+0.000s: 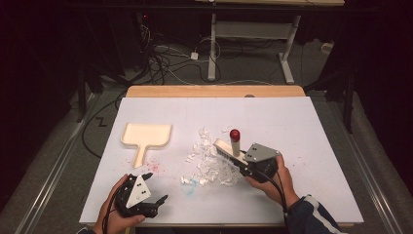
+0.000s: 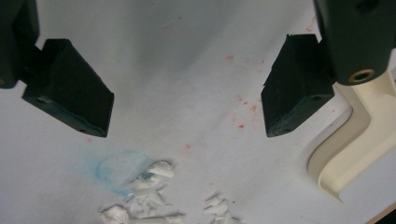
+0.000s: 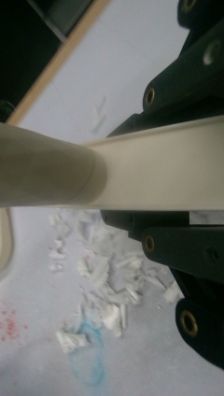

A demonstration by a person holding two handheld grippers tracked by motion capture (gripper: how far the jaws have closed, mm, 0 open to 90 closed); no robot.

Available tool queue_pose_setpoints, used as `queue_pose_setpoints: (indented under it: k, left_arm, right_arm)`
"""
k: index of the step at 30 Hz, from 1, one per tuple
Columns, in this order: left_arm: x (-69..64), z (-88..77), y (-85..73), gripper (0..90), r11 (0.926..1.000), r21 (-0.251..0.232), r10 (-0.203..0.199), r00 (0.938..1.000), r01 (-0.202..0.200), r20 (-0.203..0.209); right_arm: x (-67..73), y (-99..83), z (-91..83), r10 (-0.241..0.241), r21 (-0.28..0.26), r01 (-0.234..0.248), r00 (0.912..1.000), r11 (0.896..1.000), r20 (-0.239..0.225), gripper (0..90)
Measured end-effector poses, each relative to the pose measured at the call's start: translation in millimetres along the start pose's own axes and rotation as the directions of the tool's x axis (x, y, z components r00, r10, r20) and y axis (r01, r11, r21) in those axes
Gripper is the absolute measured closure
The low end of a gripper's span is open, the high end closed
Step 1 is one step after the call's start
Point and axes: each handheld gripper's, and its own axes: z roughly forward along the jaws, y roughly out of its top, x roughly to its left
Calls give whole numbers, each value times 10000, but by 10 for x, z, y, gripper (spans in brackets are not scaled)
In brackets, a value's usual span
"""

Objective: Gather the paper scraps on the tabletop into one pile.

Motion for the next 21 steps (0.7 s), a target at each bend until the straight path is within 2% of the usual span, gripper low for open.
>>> queue_pose_setpoints:
  k: [1,2,4,6,9,12,14,16,17,18,19,20,21]
  left_arm:
    - [0,0,0,160,10000,0,0,10000,0,0]
    - [4,6,-2,160,10000,21,-23,10000,23,21]
    - [3,9,-2,160,10000,41,-14,10000,14,28]
    - [2,9,-4,160,10000,48,-26,10000,26,41]
    - [10,12,-9,160,10000,69,-67,10000,66,63]
    - [13,23,-15,160,9999,90,-101,9999,100,114]
    - [11,29,-14,160,9999,113,-105,9999,104,125]
    - [12,34,-16,160,9999,143,-96,9998,94,166]
    - [12,34,-16,160,9999,143,-96,9998,94,166]
    - [16,40,-17,160,9998,152,-111,9998,109,182]
    - [13,46,-20,160,9996,207,-191,9995,186,243]
    - [15,49,-21,160,9996,224,-190,9995,185,254]
    - [15,49,-21,160,9996,224,-190,9995,185,254]
  right_arm:
    - [0,0,0,0,0,0,10000,10000,0,680]
    - [-68,30,-79,248,-285,-248,9997,9993,-1,680]
    - [-150,48,-115,459,-485,-449,9987,9978,208,680]
    - [-249,61,-106,584,-604,-561,9976,9966,375,680]
    - [-405,87,-38,686,-654,-626,9931,9959,951,679]
    - [-584,91,101,833,-400,-783,9857,9961,1465,680]
    - [-696,86,230,834,-169,-816,9777,9965,1926,679]
    - [-791,74,373,990,-38,-1004,9729,9949,2092,680]
    - [-791,74,373,990,-38,-1004,9729,9949,2092,680]
    - [-860,60,525,1139,156,-1203,9683,9926,2222,680]
    - [-877,59,604,1062,337,-1173,9661,9925,2353,680]
    - [-878,61,685,732,577,-912,9627,9942,2606,679]
    - [-878,61,685,732,577,-912,9627,9942,2606,679]
